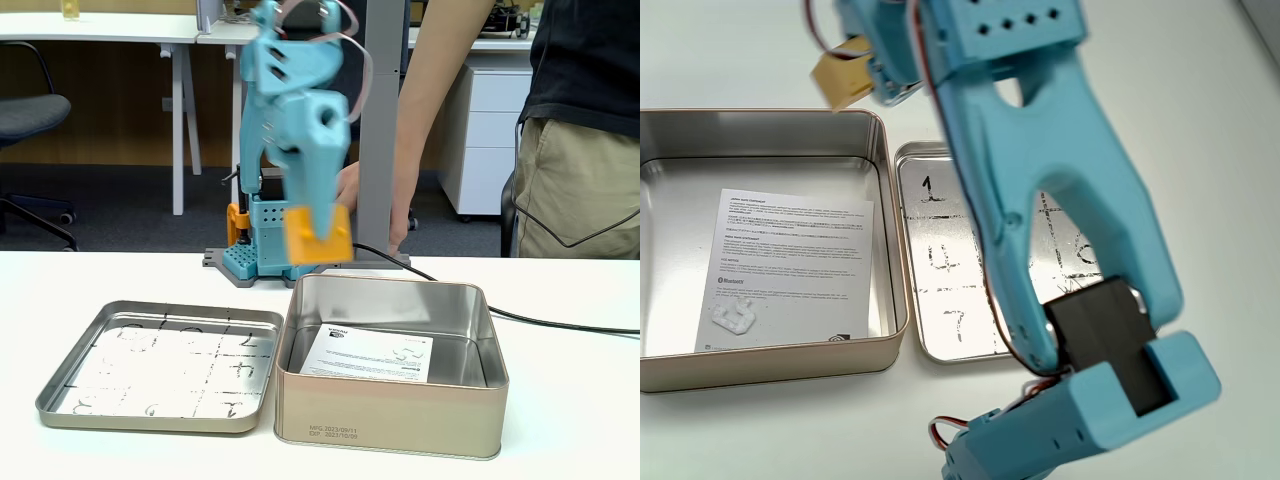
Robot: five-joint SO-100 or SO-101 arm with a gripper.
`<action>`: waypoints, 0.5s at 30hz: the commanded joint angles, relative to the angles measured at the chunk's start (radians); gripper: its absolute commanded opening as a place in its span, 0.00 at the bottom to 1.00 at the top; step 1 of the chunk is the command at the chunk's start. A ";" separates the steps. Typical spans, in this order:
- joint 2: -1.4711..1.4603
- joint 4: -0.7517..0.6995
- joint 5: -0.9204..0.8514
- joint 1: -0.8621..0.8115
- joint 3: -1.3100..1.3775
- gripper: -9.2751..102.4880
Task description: Grasp a lego block and put it in the bin.
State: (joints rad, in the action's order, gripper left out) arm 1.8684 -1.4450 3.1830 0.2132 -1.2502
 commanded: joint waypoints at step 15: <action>-0.330 0.150 -0.163 0.250 -0.098 0.08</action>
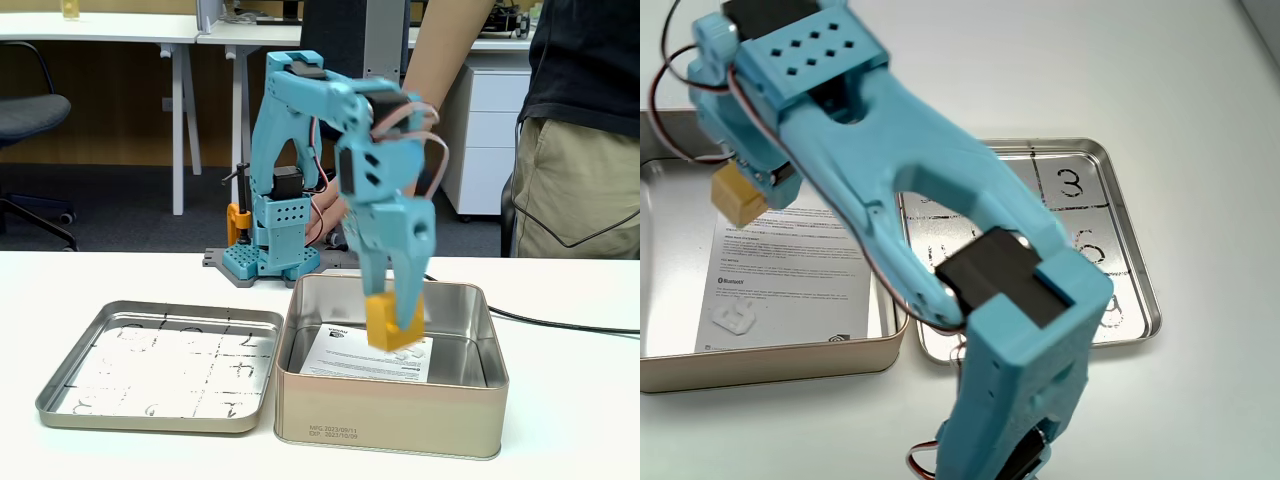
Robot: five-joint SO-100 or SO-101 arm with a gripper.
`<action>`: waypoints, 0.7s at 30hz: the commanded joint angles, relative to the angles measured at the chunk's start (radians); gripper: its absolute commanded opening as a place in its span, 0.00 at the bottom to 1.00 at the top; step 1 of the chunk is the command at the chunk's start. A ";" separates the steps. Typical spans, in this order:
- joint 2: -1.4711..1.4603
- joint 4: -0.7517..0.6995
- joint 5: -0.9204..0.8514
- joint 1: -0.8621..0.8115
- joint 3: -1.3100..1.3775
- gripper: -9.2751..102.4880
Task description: Grasp a lego block and put it in the bin.
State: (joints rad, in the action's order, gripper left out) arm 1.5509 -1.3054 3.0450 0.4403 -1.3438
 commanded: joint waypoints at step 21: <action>-0.114 0.060 -0.046 -0.008 -0.072 0.08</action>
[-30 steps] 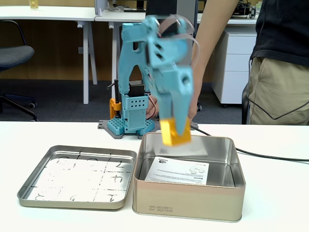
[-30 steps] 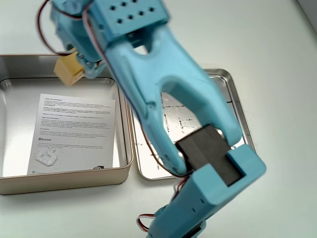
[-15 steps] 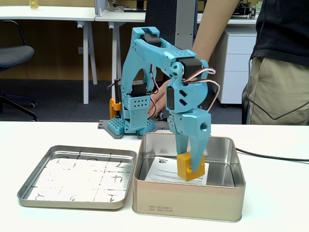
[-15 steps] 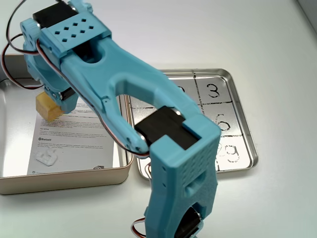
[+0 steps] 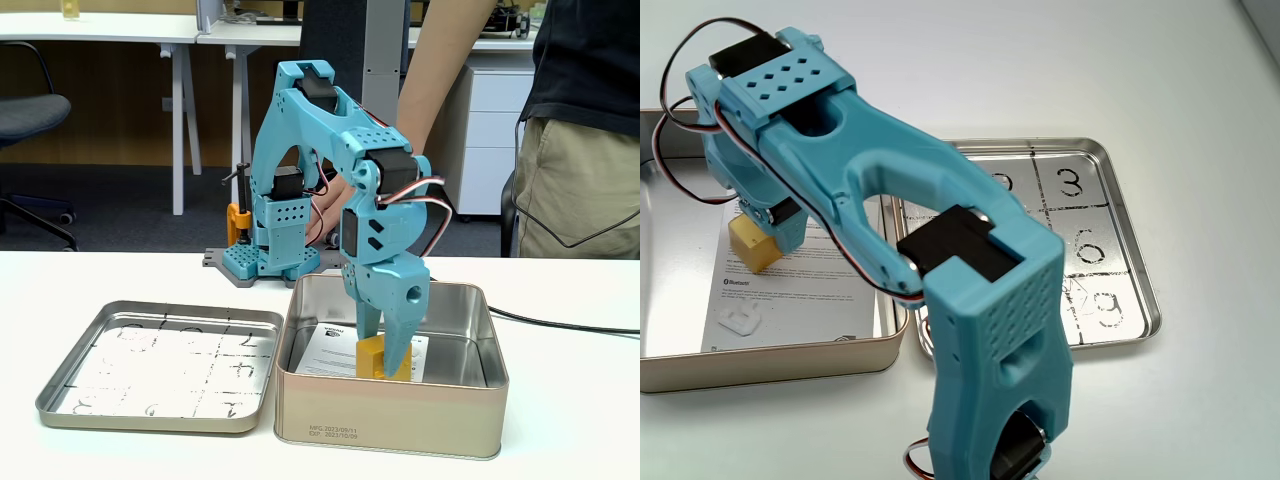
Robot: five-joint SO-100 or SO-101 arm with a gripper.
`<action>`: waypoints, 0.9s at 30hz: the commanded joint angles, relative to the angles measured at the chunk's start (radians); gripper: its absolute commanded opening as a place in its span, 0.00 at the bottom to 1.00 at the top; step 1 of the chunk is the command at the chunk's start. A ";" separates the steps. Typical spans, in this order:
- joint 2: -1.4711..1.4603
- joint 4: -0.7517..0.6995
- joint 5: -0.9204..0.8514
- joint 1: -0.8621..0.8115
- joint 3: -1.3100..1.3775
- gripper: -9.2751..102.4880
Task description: Grasp a lego block and put it in the bin.
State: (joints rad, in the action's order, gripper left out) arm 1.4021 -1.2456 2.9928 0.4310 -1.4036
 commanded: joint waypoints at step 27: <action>0.376 -0.061 0.344 -0.364 0.268 0.38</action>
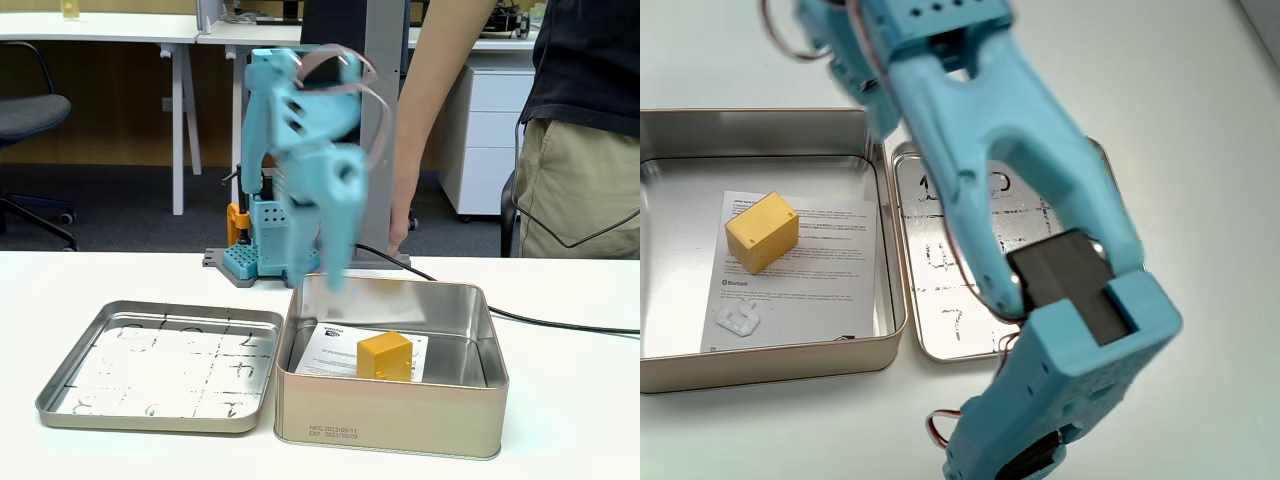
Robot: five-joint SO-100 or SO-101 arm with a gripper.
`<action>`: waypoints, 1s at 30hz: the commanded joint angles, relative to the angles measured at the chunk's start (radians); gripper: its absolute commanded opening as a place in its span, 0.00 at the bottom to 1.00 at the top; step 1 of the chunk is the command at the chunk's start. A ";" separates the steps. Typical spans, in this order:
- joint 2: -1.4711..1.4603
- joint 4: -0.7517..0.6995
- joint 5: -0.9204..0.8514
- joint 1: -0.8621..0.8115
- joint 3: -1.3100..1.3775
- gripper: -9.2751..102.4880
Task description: Grasp a lego block and put it in the bin.
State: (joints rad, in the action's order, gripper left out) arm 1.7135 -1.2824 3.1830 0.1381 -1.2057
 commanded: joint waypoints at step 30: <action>-0.225 0.275 0.218 -0.347 0.071 0.08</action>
State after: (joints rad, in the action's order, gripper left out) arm 1.4726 -1.0063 3.1830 -0.1917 -1.1336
